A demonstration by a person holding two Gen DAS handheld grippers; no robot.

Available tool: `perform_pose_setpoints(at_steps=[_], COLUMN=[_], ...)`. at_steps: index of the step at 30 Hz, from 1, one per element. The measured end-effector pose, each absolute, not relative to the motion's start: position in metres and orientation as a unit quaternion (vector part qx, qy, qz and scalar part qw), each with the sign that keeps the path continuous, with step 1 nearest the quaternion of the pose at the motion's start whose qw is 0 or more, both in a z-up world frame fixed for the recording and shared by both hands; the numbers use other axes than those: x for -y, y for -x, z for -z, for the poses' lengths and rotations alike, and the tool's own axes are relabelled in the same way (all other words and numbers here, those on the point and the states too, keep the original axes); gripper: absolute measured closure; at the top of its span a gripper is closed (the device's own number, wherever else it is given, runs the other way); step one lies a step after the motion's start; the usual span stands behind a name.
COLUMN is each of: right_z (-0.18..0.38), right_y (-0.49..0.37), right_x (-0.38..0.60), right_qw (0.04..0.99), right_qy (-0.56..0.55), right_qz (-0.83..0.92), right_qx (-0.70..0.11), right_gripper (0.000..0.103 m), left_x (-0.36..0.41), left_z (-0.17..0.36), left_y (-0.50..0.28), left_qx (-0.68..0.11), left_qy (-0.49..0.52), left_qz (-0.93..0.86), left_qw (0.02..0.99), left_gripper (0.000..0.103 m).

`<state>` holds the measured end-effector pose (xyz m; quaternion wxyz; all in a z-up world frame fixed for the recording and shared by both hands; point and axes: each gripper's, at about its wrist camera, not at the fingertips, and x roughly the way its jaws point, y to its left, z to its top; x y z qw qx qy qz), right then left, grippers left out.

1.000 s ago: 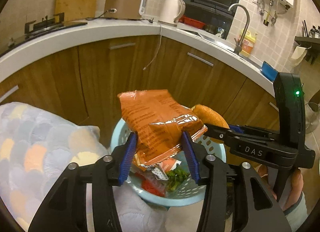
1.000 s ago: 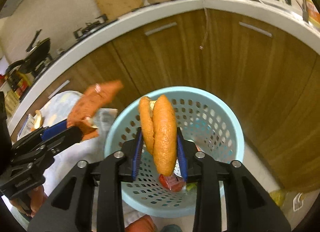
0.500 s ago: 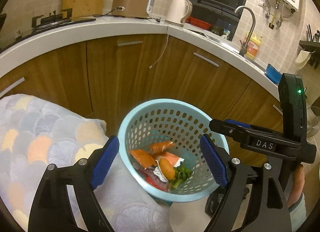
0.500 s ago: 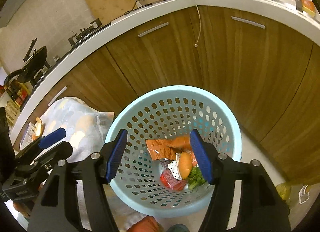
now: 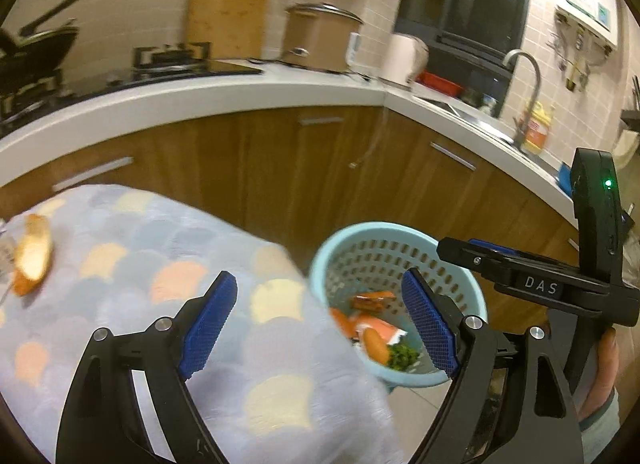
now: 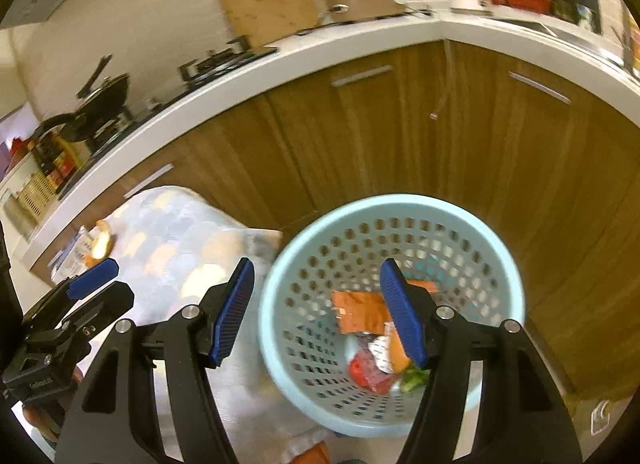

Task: Collect trash
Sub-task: 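Move left tool to the white-blue milk carton while right tool reaches the bread crust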

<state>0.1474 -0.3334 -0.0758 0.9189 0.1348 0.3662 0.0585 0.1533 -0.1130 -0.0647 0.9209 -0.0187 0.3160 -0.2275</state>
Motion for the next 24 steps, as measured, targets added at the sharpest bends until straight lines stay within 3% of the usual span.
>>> perform_pose_setpoints(at_steps=[10,12,19,21,24], right_z=[0.063,0.059,0.053,0.051,0.050], right_y=[-0.165,-0.168,-0.178,-0.182,-0.189], right_x=[0.237,0.213,0.143,0.125,0.094], right_qw=[0.916,0.914,0.908,0.907,0.904], right_qy=[-0.085,-0.071,-0.027,-0.016,-0.003], right_qz=[-0.148,-0.167,-0.213,-0.220,-0.231], right_qx=[-0.364,-0.363,-0.361,-0.359,-0.360], right_gripper=[0.041,0.041,0.041,0.041,0.041], left_x=[0.018,0.003,-0.064,-0.081,-0.102], left_z=[0.051,0.049,0.044,0.044,0.045], left_y=[-0.135,-0.132,-0.129,-0.129,-0.130], left_qx=[-0.298,-0.295,-0.297,-0.298,-0.301], left_qy=[0.037,0.033,0.055,0.059,0.062], left_qz=[0.111,0.091,0.040,0.027,0.009], left_qw=[0.947,0.951,0.952,0.952,0.951], left_gripper=[0.020,0.035,0.050,0.061,0.061])
